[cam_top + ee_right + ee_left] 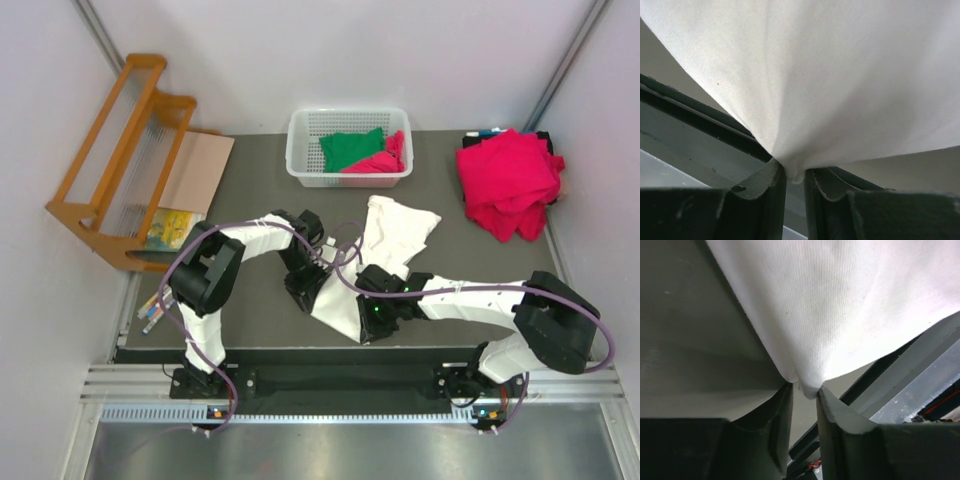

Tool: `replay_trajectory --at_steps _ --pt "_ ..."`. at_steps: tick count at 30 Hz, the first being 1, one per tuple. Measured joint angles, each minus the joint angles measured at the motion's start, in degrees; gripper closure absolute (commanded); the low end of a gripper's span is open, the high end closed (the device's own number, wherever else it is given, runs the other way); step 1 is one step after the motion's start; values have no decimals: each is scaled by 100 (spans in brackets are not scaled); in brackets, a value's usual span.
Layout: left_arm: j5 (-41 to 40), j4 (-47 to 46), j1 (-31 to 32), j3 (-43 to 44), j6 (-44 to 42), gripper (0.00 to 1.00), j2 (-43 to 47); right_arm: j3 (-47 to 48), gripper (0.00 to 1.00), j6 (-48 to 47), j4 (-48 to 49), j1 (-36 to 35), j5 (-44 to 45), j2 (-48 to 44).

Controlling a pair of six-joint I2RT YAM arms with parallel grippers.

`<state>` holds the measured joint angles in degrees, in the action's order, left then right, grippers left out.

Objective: Fold and stack the t-shirts
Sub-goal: Fold the tshirt

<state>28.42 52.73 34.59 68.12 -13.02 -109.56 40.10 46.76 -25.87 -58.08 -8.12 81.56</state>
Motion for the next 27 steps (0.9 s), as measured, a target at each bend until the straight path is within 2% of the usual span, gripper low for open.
replay_trajectory --at_steps 1,2,5,10,14,15,21,24,25,27 --pt "22 24 0 17 9 55 -13 0 82 0 -2 0 4 0" --pt "44 44 4 26 20 43 -20 -2 82 0 0 0 9 0" --pt "153 186 31 116 120 31 -20 -31 83 -2 46 0 11 0" --pt "166 269 48 232 181 33 -22 -39 86 2 105 0 9 0" --pt "70 260 48 302 166 45 -63 -94 87 2 179 0 9 0" --pt "50 249 48 302 157 53 -70 -111 87 2 197 0 9 -2" --pt "-46 57 44 291 70 74 -125 -153 89 46 264 0 4 0" --pt "-33 -17 44 267 61 90 -136 -184 92 68 310 0 2 -2" --pt "-28 -46 46 258 57 100 -140 -186 94 85 317 0 2 -2" --pt "-11 -52 44 256 42 100 -146 -186 97 94 334 0 2 0"
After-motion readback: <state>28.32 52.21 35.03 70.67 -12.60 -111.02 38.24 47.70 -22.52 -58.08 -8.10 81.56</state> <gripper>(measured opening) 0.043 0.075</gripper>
